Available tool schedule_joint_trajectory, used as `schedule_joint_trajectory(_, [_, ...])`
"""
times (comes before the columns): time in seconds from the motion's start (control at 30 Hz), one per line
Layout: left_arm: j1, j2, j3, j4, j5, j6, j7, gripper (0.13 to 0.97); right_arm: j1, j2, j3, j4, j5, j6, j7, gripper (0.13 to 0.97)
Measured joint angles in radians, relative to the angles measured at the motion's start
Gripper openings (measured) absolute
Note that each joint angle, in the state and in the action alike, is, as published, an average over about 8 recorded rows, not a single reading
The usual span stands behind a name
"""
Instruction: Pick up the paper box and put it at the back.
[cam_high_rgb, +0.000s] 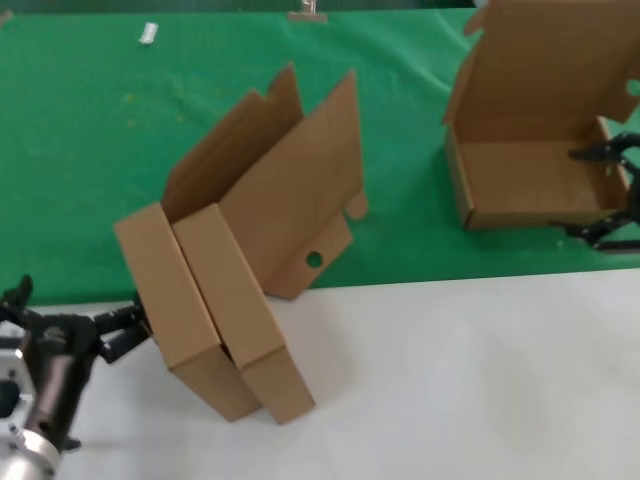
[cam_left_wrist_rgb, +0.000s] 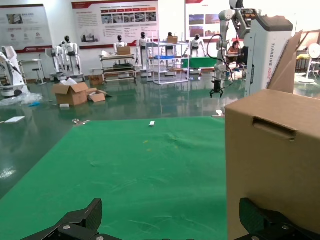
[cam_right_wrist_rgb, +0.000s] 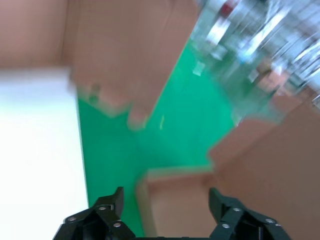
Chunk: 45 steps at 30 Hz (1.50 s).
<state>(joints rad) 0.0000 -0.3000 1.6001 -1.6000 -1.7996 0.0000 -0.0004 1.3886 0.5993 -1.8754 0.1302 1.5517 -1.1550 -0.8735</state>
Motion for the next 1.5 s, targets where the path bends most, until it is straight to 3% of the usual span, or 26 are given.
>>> schedule_joint_trajectory(0.13, [0.0, 0.0, 0.0, 0.0, 0.0, 0.0, 0.0, 0.966, -0.157, 0.053, 0.134, 0.113, 0.149, -0.148, 0.102, 0.625])
schedule_joint_trajectory(0.27, [0.0, 0.0, 0.0, 0.0, 0.0, 0.0, 0.0, 0.966, -0.335, 0.073, 0.304, 0.179, 0.289, -0.255, 0.2, 0.625])
schedule_joint_trajectory(0.33, [0.0, 0.0, 0.0, 0.0, 0.0, 0.0, 0.0, 0.966, -0.426, 0.068, 0.395, 0.2, 0.341, -0.273, 0.245, 0.67])
schedule_joint_trajectory(0.57, [0.0, 0.0, 0.0, 0.0, 0.0, 0.0, 0.0, 0.966, -0.737, -0.05, 0.703, 0.356, 0.382, -0.175, 0.439, 0.804])
schedule_joint_trajectory(0.7, [0.0, 0.0, 0.0, 0.0, 0.0, 0.0, 0.0, 0.966, -0.903, -0.156, 0.816, 0.513, 0.38, -0.101, 0.583, 0.86])
schedule_joint_trajectory(0.93, [0.0, 0.0, 0.0, 0.0, 0.0, 0.0, 0.0, 0.966, -1.088, -0.292, 0.822, 0.735, 0.436, 0.033, 0.75, 0.929])
schedule_joint_trajectory(1.5, [0.0, 0.0, 0.0, 0.0, 0.0, 0.0, 0.0, 0.966, -1.142, -0.31, 0.741, 0.859, 0.416, 0.204, 0.778, 0.966])
